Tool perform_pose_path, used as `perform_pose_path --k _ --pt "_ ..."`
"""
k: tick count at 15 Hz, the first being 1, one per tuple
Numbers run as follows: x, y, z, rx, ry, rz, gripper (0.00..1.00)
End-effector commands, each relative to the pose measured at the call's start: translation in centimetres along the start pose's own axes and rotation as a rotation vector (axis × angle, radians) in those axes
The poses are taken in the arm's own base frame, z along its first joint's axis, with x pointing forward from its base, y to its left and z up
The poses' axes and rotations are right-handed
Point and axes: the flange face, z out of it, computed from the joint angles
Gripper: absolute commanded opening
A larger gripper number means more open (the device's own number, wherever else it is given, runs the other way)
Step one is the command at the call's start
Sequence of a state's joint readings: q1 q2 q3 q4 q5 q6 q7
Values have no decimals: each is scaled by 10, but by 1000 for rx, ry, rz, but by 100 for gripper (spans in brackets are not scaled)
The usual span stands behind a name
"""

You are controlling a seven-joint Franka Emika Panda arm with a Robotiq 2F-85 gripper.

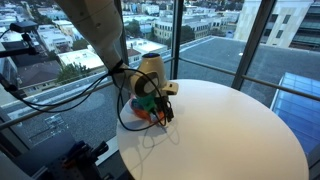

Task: Put the blue container in the plastic bag

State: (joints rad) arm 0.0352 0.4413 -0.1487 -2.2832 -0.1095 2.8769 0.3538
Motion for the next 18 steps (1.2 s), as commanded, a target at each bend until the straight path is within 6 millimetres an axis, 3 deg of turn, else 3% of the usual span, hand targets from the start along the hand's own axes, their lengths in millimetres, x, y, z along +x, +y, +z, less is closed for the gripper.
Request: perform_pose_path --k 1,4,7,8,12,13,15,17,18 --pt "7 -3 4 8 7 -19 77" --pt "9 -3 3 10 13 -18 61" --pt "7 -1 7 8 10 -18 67" --pt "7 0 8 11 9 -17 55" --pt "7 1 11 17 11 -11 51" --pt "7 2 11 19 12 -8 35" --pt "8 3 11 21 14 -4 25" --pt "8 4 12 23 16 0 6" --pt "8 5 12 24 17 1 3"
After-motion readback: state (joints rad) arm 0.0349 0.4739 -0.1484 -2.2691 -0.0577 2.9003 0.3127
